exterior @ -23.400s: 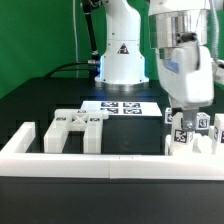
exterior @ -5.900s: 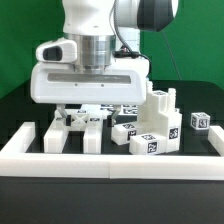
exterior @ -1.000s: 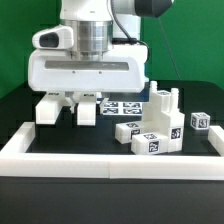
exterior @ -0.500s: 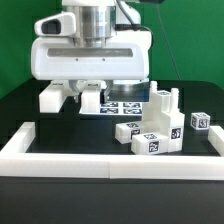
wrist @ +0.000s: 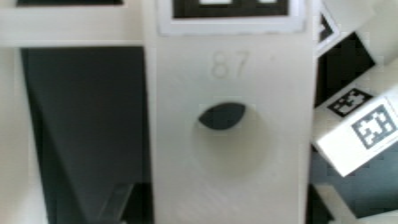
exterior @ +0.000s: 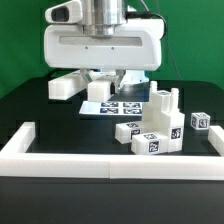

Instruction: Assemble chair

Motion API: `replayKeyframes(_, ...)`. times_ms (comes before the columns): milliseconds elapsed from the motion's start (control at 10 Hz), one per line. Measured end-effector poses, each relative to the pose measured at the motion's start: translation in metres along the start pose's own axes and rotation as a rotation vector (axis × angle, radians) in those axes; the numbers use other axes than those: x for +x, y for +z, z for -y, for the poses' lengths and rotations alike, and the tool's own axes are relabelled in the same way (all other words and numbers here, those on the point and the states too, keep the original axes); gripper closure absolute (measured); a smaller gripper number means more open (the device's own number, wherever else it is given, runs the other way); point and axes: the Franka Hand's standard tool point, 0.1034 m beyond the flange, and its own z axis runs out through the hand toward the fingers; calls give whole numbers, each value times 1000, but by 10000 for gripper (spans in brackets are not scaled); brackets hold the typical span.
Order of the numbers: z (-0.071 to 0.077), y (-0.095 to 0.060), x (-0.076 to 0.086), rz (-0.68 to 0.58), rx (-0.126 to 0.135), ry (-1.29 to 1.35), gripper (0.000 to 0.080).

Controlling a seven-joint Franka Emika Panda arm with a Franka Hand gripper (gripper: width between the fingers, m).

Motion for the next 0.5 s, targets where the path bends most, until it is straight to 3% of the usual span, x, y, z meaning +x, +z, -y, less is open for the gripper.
replayKeyframes(300, 1, -4, -6, 15, 19, 208, 510)
replayKeyframes(500, 3, -11, -13, 30, 28, 208, 509)
